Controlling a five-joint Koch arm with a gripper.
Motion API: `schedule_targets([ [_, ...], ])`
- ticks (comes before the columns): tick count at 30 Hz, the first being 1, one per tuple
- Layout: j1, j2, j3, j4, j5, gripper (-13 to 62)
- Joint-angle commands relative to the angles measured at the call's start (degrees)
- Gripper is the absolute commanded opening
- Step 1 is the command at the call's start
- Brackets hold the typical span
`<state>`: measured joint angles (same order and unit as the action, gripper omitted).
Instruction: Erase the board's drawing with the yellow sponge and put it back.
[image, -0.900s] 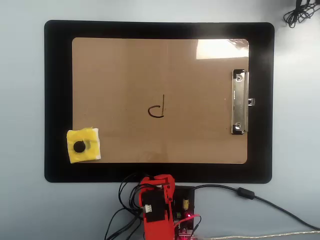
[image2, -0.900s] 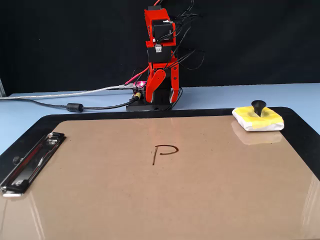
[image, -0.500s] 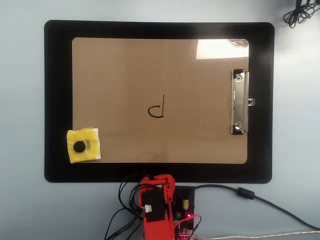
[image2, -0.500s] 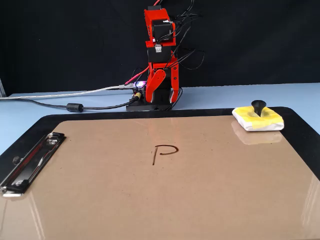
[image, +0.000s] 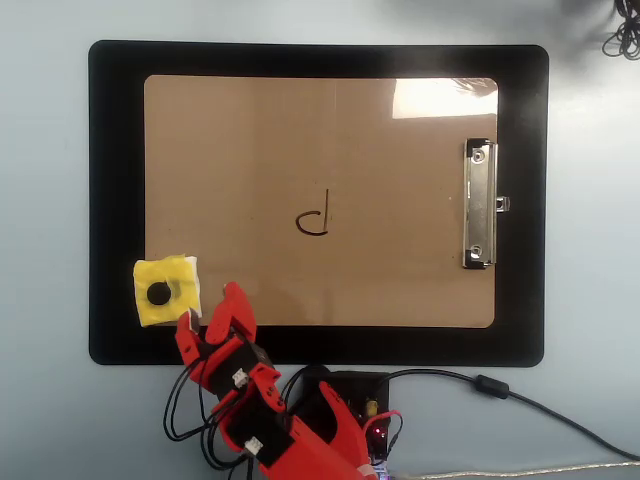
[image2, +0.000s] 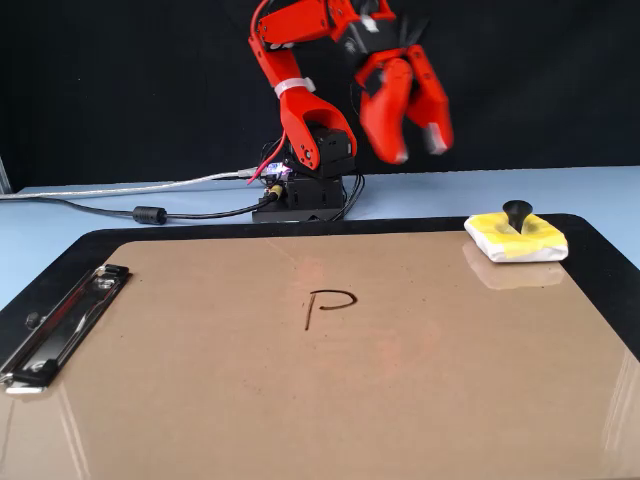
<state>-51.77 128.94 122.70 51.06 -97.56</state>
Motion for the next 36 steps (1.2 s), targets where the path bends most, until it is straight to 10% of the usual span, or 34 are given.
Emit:
schedule_targets([
  [1, -4.6, 0.7, 1.6, -17.7, -1.9, 33.0],
  [10, -12.1, -9.8, 22.7, -66.6, 1.5, 33.1],
  [36, -11.9, -37.4, 17.7, -82.9, 4.0, 26.1],
])
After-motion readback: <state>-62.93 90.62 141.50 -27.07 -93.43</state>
